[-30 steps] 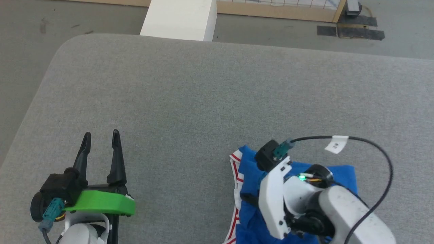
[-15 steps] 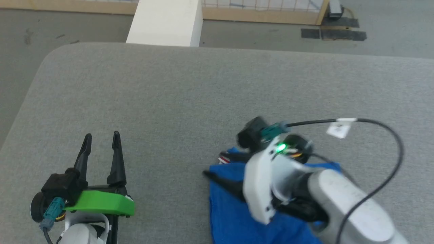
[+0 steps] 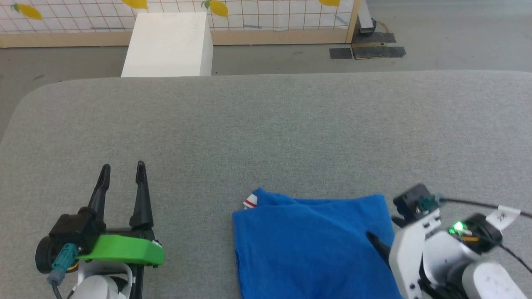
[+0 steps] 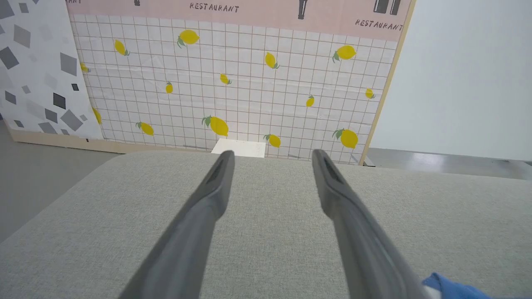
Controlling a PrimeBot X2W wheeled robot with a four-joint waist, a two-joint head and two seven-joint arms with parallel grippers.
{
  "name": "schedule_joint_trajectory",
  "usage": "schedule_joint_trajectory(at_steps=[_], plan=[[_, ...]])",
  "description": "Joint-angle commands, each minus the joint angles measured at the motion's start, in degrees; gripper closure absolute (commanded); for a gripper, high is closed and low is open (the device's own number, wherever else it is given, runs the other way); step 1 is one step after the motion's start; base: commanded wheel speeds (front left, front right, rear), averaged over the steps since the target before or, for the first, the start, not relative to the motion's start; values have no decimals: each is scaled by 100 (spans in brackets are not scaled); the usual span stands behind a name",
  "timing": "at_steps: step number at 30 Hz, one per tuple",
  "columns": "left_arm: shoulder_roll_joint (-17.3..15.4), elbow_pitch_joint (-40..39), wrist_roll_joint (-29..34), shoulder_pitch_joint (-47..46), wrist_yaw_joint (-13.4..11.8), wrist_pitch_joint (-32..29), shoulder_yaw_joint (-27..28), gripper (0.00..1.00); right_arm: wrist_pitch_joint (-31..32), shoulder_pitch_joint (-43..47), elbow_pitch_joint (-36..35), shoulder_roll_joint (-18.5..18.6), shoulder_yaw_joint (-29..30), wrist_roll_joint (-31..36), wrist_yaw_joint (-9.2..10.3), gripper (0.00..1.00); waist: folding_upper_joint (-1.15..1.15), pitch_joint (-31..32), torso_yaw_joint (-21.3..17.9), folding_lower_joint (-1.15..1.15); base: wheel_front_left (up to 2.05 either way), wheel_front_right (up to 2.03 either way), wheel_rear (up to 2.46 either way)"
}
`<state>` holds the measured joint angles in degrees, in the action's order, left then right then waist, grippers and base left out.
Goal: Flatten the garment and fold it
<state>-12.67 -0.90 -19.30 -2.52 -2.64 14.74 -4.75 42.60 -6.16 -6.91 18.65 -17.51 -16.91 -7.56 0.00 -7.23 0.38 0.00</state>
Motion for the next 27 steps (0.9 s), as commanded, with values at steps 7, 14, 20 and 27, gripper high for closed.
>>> schedule_joint_trajectory(at_steps=[7,14,20,27], plan=[[9,-37,60,32,-18,26,-6,0,25,550,467,-307,214,534,8,0,0,-175,57,0,0,0,0],[73,-44,75,32,-32,26,-19,0,-127,452,1060,-437,181,554,8,61,0,-269,97,0,0,0,0],[76,-65,76,64,-41,26,27,0,-282,145,1060,-331,99,294,8,100,0,-248,-15,0,0,0,0],[67,-190,11,89,-114,26,197,0,-87,-765,1029,278,-479,-227,8,100,0,-355,-947,0,0,0,0]])
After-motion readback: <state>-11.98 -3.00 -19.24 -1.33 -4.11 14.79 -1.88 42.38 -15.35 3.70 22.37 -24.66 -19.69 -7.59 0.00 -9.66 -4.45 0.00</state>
